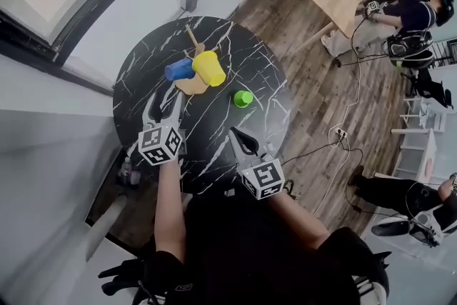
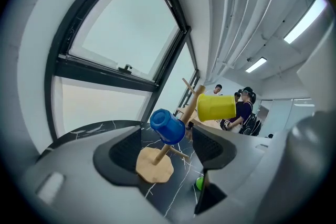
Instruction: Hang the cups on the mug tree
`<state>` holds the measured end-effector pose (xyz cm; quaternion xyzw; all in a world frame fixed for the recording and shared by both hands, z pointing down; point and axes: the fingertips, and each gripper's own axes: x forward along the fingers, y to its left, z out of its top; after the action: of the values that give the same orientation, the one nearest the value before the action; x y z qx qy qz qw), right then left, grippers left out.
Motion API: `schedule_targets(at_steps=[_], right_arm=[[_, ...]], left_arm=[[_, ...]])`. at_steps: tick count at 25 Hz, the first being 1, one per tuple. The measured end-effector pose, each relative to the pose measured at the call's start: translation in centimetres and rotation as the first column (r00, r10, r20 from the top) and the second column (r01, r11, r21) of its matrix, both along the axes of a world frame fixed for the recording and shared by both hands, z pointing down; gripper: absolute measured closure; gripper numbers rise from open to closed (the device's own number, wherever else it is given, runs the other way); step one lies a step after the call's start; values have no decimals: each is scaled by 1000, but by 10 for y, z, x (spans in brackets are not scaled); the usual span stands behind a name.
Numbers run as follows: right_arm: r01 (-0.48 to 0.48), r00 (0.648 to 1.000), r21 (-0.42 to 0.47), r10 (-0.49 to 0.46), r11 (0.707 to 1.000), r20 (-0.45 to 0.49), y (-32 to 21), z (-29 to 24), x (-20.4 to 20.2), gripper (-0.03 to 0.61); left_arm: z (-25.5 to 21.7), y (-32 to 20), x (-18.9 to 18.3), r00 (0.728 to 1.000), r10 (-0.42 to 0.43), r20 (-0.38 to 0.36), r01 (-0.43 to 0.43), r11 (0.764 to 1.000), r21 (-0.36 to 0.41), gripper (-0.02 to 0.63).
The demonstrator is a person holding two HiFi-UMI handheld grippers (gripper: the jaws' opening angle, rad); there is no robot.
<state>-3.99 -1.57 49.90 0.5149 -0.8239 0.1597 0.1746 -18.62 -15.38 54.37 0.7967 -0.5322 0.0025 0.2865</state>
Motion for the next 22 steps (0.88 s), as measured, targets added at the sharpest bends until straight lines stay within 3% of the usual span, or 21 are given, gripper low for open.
schedule_targets(at_steps=[4, 5, 7, 10, 14, 22], right_arm=[[16, 1000, 17, -16, 1000, 6, 7, -4, 6, 578], [19, 1000, 21, -19, 1000, 8, 7, -6, 8, 578], [21, 1000, 34, -22, 999, 14, 9, -11, 14, 578], [18, 1000, 58, -19, 998, 25, 10, -21, 27, 578], [27, 998, 86, -32, 996, 51, 7, -28, 51, 578], [134, 985, 107, -144, 985, 91, 3, -34, 117, 578]], left_arm=[[-8, 25, -1, 1000, -21, -6, 21, 1000, 16, 330], [-11, 30, -1, 999, -31, -22, 31, 999, 27, 369], [-18, 41, 0, 997, -50, -58, 53, 997, 47, 504], [-28, 56, 8, 996, -53, -66, 58, 996, 71, 613], [-52, 73, 28, 998, -49, -46, 54, 992, 111, 614], [-100, 120, 86, 982, -177, 67, 161, 968, 194, 614]])
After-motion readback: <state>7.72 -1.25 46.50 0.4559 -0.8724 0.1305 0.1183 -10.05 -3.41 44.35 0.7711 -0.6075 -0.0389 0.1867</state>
